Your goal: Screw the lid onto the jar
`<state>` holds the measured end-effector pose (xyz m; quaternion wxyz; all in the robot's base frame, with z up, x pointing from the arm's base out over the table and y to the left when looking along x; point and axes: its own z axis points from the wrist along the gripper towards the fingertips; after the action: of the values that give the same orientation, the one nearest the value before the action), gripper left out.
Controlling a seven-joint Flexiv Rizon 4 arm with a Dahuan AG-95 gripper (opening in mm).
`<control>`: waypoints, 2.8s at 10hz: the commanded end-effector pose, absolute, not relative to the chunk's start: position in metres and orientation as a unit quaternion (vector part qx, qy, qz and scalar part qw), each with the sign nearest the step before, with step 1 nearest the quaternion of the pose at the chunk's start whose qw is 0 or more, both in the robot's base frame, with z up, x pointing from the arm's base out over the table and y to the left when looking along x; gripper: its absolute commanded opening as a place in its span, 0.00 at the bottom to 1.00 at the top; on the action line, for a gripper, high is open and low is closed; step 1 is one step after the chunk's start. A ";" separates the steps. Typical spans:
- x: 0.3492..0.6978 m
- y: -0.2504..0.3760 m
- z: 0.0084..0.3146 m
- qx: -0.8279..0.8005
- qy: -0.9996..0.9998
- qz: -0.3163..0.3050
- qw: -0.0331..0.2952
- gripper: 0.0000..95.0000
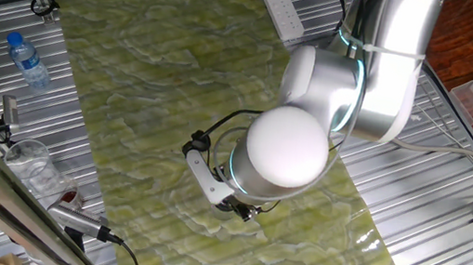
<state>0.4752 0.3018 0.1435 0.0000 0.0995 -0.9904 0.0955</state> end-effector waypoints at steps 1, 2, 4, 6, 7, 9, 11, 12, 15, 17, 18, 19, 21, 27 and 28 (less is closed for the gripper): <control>0.475 0.298 0.146 0.089 -0.992 0.094 -0.012 0.00; 0.474 0.297 0.147 0.086 -0.992 0.092 -0.016 0.00; 0.473 0.292 0.150 0.078 -0.993 0.088 -0.027 0.00; 0.472 0.291 0.150 0.075 -0.993 0.084 -0.043 0.00; 0.471 0.291 0.150 0.072 -0.993 0.080 -0.054 0.00; 0.468 0.290 0.149 0.066 -0.993 0.070 -0.073 0.00; 0.465 0.287 0.150 0.067 -0.992 0.064 -0.083 0.00; 0.463 0.285 0.150 0.070 -0.992 0.061 -0.086 0.00; 0.461 0.283 0.152 0.068 -0.992 0.049 -0.094 0.00; 0.460 0.282 0.152 0.063 -0.993 0.040 -0.095 0.00; 0.460 0.282 0.153 0.060 -0.993 0.035 -0.095 0.00; 0.460 0.282 0.153 0.057 -0.993 0.032 -0.095 0.00; 0.460 0.282 0.153 0.053 -0.994 0.031 -0.094 0.00; 0.461 0.282 0.151 0.032 -0.995 0.013 -0.090 0.00; 0.461 0.282 0.151 0.030 -0.996 0.012 -0.087 0.00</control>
<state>0.4609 0.2807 0.1515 -0.0878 0.0292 -0.9956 0.0124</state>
